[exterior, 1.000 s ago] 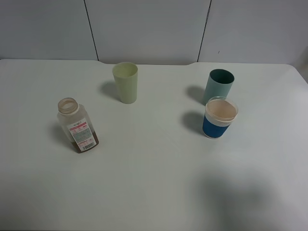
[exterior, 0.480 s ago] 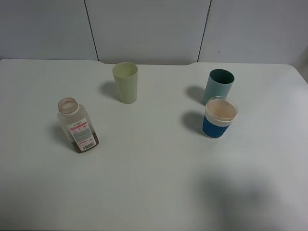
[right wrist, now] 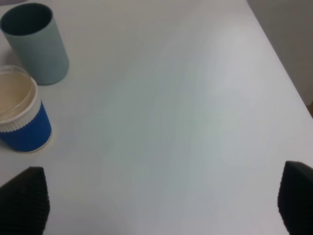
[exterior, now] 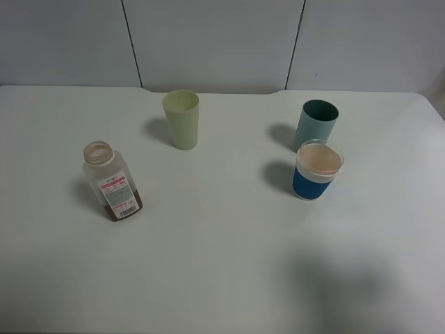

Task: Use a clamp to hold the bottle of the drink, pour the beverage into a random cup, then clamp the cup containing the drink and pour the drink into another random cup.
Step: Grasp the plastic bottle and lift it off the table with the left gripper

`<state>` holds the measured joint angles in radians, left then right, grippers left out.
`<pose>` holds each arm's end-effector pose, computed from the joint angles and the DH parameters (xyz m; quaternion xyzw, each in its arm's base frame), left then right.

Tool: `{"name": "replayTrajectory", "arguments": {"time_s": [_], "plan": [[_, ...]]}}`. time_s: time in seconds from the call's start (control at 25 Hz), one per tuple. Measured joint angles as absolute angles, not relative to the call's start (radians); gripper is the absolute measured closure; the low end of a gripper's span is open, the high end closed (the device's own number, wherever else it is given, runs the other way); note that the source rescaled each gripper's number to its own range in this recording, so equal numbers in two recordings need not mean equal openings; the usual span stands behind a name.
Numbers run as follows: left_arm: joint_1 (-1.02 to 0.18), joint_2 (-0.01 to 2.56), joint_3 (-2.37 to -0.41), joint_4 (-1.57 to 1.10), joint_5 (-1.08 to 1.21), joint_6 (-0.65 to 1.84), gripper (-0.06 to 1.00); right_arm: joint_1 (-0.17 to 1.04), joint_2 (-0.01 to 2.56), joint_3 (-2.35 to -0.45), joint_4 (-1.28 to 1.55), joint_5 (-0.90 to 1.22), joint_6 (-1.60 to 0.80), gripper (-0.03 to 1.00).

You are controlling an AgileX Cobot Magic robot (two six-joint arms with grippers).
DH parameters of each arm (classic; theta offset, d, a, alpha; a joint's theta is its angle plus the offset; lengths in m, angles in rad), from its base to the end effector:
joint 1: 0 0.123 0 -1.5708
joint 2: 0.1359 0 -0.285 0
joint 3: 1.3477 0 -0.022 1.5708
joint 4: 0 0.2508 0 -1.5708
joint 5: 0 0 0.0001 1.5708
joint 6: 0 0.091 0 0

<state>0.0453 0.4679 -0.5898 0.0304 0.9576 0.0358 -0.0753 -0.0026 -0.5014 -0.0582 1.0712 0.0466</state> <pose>0.0726 0.0056 0.2964 -0.0013 0.9166 0.0311 0.3987 -0.0062 -0.0042 0.2769 0.0534 0.8529 -0.0365 0.5181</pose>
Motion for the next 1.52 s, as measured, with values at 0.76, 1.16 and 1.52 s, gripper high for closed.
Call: {"name": "replayTrajectory", "arguments": {"time_s": [0.76, 1.16, 1.52], "plan": [[-0.043, 0.935, -0.59, -0.131, 0.916, 0.299, -0.06, -0.075, -0.003, -0.501, -0.058, 1.071, 0.047, 0.17], [-0.251, 1.038, -0.473, -0.121, 0.731, 0.352, -0.06, -0.075, -0.003, -0.501, -0.058, 1.071, 0.047, 0.17], [-0.344, 1.041, -0.298, -0.112, 0.262, 0.354, -0.06, -0.075, -0.003, -0.501, -0.058, 1.071, 0.047, 0.17]]}}
